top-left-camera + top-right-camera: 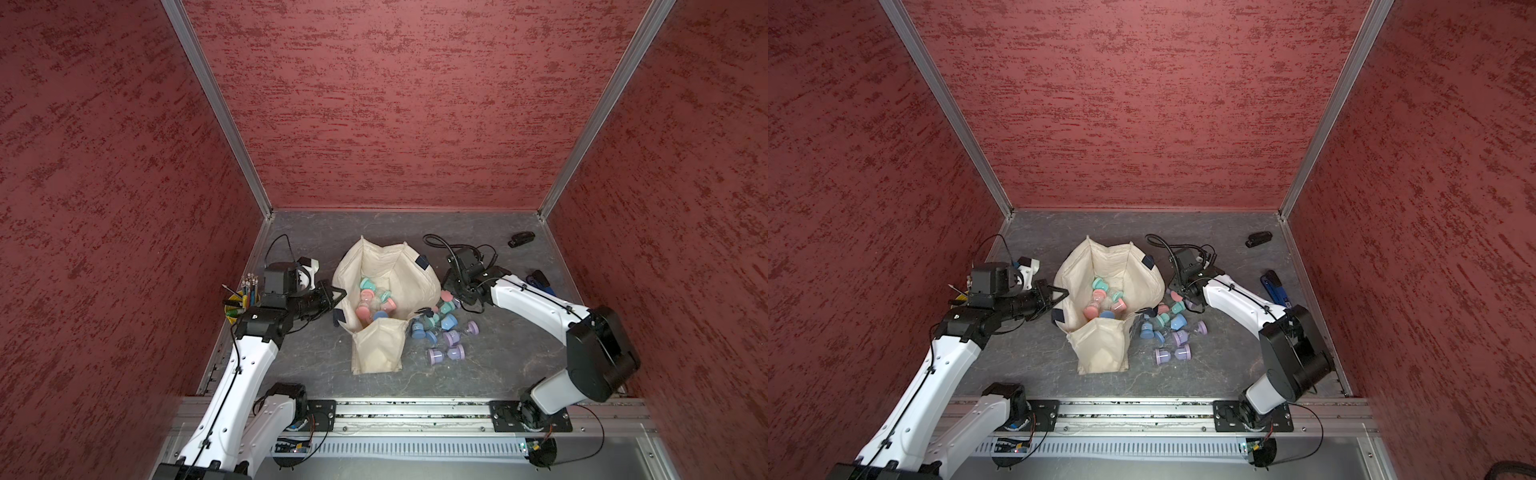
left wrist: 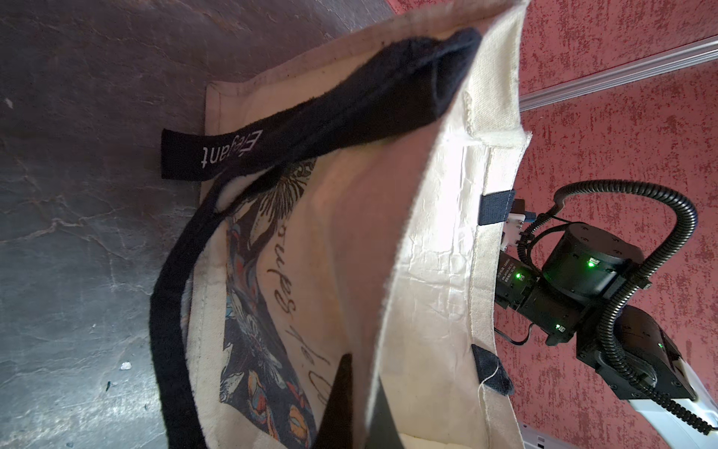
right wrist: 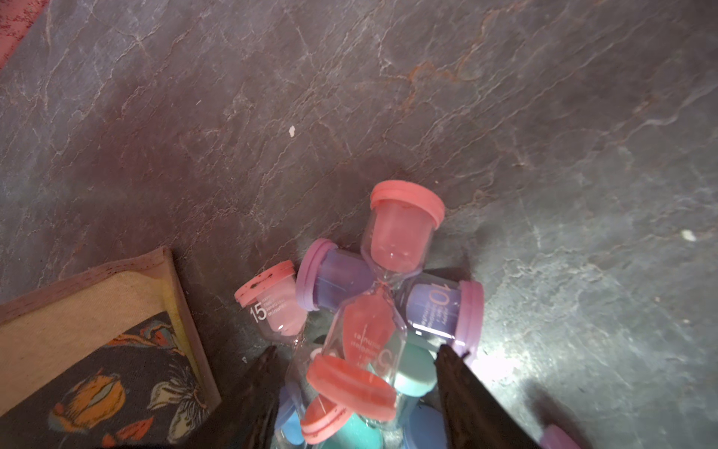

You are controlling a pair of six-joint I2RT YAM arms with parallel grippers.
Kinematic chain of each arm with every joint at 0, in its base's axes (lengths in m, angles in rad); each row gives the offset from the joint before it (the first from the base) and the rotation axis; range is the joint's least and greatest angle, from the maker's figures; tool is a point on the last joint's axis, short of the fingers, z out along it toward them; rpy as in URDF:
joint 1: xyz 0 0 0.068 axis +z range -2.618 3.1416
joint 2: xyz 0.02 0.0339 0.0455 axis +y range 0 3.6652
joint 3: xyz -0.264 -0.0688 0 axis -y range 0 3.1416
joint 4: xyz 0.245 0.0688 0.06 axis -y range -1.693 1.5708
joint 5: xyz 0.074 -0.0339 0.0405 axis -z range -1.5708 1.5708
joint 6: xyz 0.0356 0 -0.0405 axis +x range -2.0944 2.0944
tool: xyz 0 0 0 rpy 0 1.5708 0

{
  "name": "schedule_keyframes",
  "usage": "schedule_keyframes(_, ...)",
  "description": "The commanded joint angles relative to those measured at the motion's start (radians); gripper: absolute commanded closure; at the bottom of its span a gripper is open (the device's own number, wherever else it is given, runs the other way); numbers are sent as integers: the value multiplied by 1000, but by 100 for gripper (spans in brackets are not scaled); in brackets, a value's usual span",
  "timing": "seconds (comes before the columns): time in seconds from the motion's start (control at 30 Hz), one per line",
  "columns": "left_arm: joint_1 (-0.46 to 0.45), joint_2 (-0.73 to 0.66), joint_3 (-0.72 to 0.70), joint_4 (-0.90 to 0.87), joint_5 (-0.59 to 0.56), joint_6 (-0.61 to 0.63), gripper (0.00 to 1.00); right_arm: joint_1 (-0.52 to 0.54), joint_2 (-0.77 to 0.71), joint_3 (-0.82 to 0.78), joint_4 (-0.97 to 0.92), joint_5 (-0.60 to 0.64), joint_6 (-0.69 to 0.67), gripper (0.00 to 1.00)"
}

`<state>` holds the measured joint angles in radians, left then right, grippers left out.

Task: Put the hourglass into the canvas bag
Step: Pick up the hourglass from the center of the board.

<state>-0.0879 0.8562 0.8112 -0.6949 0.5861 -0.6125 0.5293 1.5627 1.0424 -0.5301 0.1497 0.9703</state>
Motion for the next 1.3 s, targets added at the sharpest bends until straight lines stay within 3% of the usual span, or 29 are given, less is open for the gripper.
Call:
schedule_keyframes(0.0, 13, -18, -3, 17, 15, 22, 100, -7, 19, 23, 31, -18, 24, 36)
schedule_keyframes(1.27, 27, -18, -16, 23, 26, 25, 100, -2, 127, 11, 62, -49, 27, 46)
